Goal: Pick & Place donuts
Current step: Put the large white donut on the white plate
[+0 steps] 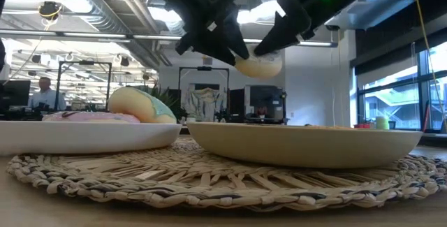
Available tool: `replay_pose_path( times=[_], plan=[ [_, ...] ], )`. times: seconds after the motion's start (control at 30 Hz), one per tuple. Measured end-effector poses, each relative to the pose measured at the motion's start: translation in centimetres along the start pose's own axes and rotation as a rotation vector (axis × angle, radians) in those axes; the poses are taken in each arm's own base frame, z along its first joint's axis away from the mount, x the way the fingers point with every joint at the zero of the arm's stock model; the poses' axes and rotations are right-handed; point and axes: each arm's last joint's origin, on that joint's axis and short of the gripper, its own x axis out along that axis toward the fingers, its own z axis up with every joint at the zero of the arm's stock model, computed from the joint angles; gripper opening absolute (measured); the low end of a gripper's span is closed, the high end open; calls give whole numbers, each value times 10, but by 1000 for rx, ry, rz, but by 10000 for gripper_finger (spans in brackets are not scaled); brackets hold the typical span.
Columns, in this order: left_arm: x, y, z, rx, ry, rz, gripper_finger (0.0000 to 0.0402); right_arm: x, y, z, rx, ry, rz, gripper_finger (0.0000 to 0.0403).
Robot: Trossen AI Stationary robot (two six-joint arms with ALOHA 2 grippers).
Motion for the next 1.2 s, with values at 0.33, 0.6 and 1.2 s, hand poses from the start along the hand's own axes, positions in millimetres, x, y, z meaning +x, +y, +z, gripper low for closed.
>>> replay_pose_path(
  times=[0.33, 0.6, 1.2],
  plan=[
    [1, 0, 6, -51, -37, -27, 143, -3, 4, -4, 15, 36, 6, 30],
    [3, 3, 9, -108, -43, -24, 143, -5, 8, -4, 12, 32, 17, 31],
    [3, 3, 8, -80, -27, -40, 79, -6, 8, -4, 32, 32, 23, 32]
  ],
)
